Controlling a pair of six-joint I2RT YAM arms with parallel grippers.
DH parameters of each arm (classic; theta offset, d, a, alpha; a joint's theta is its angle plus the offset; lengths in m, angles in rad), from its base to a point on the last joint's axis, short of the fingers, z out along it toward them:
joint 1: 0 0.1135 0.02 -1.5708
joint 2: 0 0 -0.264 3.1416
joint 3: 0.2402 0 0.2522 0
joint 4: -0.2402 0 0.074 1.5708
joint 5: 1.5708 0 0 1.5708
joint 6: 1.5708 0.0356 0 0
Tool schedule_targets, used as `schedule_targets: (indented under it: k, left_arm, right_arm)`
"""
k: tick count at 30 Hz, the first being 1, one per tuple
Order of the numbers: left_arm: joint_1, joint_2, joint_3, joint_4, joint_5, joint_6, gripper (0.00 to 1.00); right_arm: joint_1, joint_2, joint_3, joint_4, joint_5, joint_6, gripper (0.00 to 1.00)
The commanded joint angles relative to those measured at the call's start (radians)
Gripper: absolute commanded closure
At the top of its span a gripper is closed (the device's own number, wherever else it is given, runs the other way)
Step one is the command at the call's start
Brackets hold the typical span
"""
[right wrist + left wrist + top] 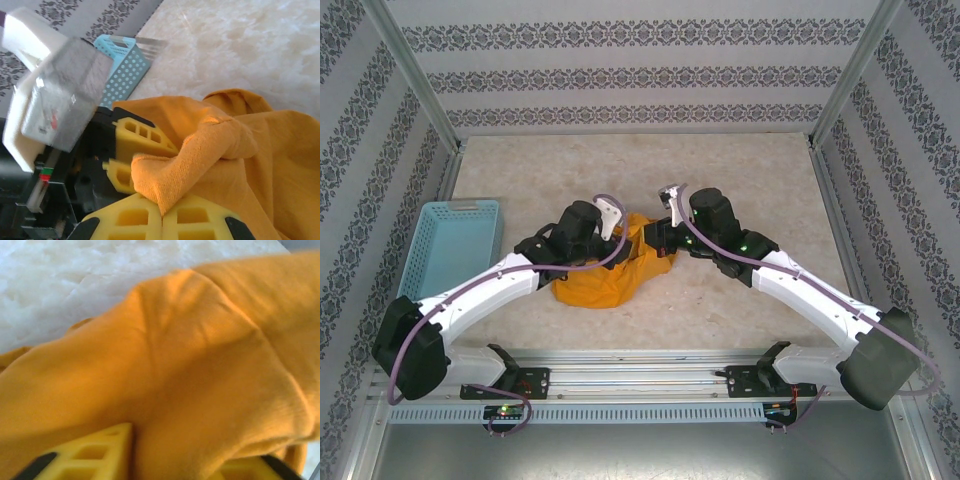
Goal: Fold the inside-out t-shirt
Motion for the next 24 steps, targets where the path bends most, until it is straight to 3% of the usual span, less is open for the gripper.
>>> schedule_targets:
  k: [1, 4, 7, 11, 13, 19, 24]
  left_arm:
    - [-0.008, -0.014, 0.044, 0.020, -0.048, -0.008, 0.85]
    - [-0.008, -0.011, 0.066, 0.024, -0.037, -0.048, 1.00]
    - [-0.006, -0.019, 0.100, 0.018, -0.077, -0.123, 1.00]
    - [0.003, -0.019, 0.164, 0.007, -0.086, -0.176, 1.00]
    - [0.006, 0.001, 0.211, -0.019, -0.090, -0.184, 1.00]
    - [0.024, 0.049, 0.289, -0.055, -0.099, -0.224, 1.00]
    - [0.026, 0.063, 0.324, -0.050, -0.057, -0.247, 1.00]
  right_arm:
    - [-0.029, 0.002, 0.044, -0.034, 0.071, -0.034, 1.00]
    - [-0.056, 0.036, 0.080, -0.064, 0.102, -0.059, 1.00]
    - [-0.076, 0.057, 0.116, -0.111, 0.158, -0.058, 0.92]
    - [-0.032, 0.011, 0.063, -0.103, 0.232, -0.048, 0.69]
    - [0.026, -0.038, -0.009, -0.063, 0.288, -0.023, 0.57]
    - [0.208, -0.148, -0.247, 0.121, 0.453, 0.135, 0.34]
    - [0.214, -0.087, -0.320, 0.306, 0.418, 0.215, 0.27]
